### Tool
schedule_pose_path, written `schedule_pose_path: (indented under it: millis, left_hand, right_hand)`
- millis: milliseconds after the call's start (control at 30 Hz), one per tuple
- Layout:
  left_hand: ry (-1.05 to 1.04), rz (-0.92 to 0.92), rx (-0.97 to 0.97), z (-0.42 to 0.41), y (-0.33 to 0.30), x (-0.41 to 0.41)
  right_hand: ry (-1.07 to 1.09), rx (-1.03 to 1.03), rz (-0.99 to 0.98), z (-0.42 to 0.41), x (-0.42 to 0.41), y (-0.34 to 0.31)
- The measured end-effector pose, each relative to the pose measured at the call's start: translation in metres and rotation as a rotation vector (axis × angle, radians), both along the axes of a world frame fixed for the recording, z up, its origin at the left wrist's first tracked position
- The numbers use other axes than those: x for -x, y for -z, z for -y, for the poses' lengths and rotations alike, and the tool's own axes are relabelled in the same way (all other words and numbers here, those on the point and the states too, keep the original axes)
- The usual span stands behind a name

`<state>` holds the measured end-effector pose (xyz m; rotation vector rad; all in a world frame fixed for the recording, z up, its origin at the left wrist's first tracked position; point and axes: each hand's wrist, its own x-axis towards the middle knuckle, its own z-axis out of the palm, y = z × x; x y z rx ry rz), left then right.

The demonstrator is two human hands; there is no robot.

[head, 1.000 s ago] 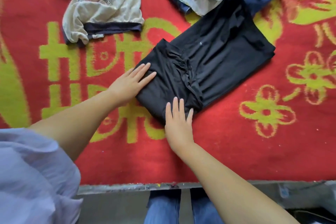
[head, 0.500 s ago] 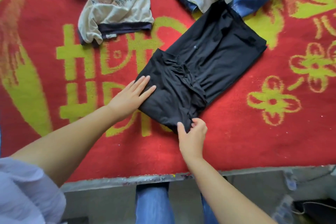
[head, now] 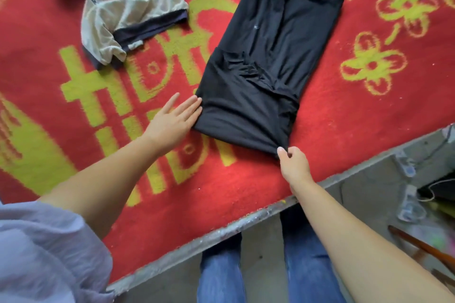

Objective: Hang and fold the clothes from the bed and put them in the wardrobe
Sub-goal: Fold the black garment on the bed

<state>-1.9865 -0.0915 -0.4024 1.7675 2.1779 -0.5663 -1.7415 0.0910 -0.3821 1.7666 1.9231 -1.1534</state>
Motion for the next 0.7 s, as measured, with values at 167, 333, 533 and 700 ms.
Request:
schedule_pose_path:
  millis: [167,333,533,700]
  left_hand:
    - [0.016,0.015,-0.110,0.002,0.000,-0.006]
    - [0.080,0.033,-0.067,-0.036,0.001,-0.014]
    - [0.078,0.123,0.216,-0.061,-0.011,-0.013]
    - [-0.036,0.524,0.715,-0.071,-0.067,-0.013]
  right_hand:
    - [-0.149,-0.304,0.033,0.008,0.014,-0.018]
    - [-1.012,-0.424,0.172,0.026,0.036,-0.011]
    - [-1.120,-0.263,0.322,0.001,0.052,-0.004]
    - [-1.196,0.416,0.106,-0.027,0.042,-0.061]
